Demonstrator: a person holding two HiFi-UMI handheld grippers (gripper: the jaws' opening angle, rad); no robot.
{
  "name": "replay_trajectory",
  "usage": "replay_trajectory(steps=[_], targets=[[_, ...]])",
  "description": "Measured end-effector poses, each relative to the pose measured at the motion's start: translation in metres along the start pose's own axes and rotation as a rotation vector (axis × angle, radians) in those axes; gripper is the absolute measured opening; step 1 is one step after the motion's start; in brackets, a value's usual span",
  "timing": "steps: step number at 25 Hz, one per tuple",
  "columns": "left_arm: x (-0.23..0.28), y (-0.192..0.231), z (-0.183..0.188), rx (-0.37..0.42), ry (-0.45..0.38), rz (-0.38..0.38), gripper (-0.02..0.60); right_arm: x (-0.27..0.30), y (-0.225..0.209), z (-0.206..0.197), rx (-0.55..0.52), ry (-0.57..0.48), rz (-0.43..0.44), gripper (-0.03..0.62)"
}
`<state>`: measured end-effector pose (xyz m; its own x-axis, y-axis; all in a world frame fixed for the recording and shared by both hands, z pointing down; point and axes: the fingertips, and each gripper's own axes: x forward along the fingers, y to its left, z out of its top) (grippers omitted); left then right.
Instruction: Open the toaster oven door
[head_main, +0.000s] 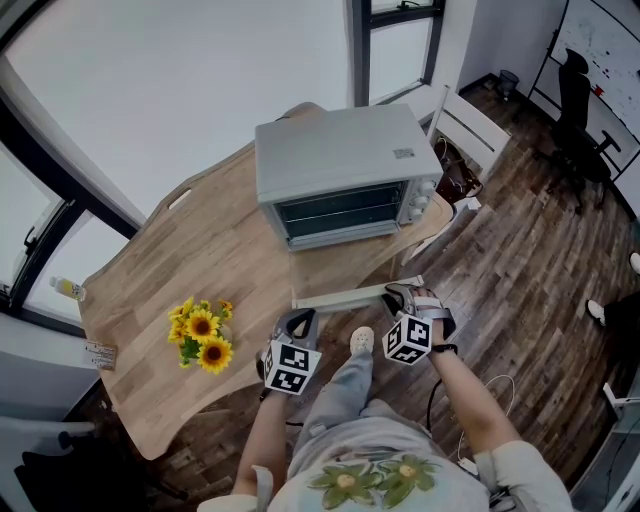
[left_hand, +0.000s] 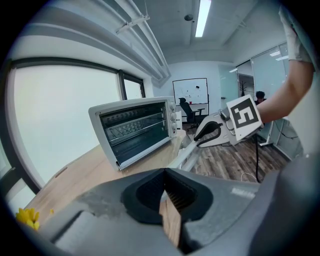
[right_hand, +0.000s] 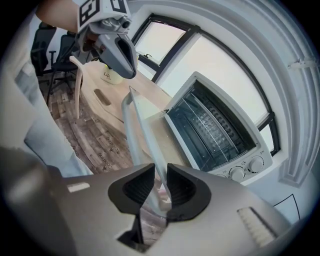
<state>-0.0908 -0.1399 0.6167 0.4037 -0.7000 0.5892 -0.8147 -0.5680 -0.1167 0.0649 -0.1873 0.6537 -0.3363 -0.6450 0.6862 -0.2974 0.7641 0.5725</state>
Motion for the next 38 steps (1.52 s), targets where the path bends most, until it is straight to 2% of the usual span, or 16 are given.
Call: replay_trajectory(steps=[27,38], targets=[[0.007,0.003,-0.009,-0.015,0.029,-0.011,0.005,0.023,0.032,-0.022,-0.004,0.062,0.095,0.084],[0.009,0.006,-0.011,-0.019,0.036,-0.018,0.005,0.027,0.037,-0.024,0.025,0.064,0.092,0.089]])
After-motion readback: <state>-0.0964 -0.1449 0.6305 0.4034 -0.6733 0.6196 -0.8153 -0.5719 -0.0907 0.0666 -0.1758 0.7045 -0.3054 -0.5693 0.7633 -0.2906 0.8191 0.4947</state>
